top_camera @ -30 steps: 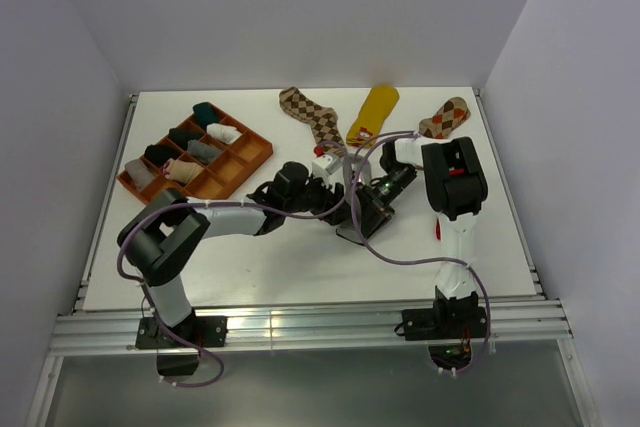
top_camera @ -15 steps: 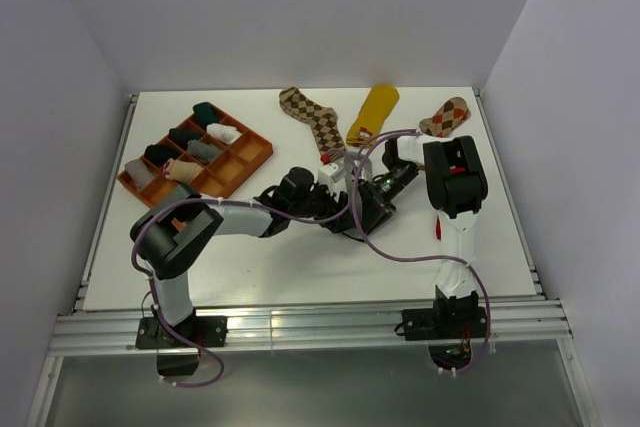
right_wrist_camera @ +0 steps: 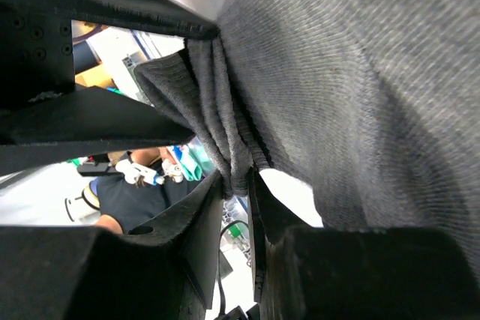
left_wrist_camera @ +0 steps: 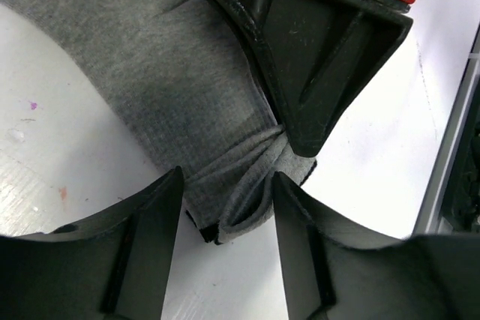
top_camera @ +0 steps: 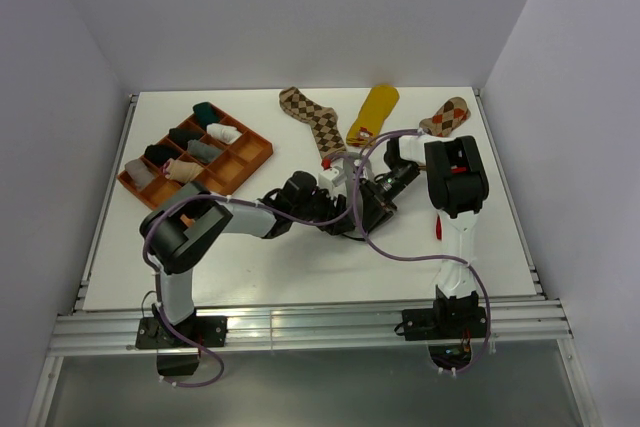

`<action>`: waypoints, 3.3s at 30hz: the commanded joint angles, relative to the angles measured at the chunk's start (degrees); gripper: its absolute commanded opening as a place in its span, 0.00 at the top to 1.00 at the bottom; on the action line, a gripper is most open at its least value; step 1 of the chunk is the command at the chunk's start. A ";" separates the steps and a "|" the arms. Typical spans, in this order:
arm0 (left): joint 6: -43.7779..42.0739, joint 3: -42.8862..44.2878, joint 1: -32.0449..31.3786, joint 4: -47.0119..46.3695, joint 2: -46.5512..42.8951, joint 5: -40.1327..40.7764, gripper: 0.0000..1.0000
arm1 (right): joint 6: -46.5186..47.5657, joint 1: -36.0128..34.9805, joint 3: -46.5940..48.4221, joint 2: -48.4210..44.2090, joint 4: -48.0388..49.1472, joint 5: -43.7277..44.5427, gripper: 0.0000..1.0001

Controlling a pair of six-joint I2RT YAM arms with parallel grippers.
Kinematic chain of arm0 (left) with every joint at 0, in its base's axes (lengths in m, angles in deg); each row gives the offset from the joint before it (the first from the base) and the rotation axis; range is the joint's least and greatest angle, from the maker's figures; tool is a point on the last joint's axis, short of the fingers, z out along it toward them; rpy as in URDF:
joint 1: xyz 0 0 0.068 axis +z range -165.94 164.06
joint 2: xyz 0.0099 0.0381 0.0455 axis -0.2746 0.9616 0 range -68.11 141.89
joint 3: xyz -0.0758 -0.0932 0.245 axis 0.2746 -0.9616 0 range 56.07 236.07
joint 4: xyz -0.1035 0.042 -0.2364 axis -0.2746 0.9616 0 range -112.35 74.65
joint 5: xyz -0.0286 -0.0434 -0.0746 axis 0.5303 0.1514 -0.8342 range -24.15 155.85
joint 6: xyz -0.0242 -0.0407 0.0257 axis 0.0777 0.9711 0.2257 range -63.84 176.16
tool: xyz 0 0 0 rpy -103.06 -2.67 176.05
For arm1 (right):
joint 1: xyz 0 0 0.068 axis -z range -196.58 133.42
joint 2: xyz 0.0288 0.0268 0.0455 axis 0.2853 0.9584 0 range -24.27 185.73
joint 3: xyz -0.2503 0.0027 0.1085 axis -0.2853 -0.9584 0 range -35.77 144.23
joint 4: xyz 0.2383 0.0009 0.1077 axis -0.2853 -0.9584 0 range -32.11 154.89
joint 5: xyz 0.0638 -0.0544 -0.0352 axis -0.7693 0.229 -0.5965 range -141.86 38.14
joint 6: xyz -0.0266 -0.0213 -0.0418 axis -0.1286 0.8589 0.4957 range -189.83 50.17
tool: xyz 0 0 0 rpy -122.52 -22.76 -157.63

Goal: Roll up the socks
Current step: Roll the sock at the center of the board.

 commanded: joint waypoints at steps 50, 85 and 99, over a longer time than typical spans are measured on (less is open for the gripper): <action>15.00 30.74 -0.96 57.10 18.87 -2.33 1.00 | 13.90 -15.68 -46.51 -65.87 52.78 31.31 0.50; 22.03 23.89 0.53 50.08 10.17 -2.77 0.60 | 13.19 -23.34 -45.20 -51.02 48.31 31.06 0.81; 25.83 15.63 1.85 37.34 2.35 3.29 0.52 | 23.20 -13.32 -27.37 -29.76 22.04 14.35 0.81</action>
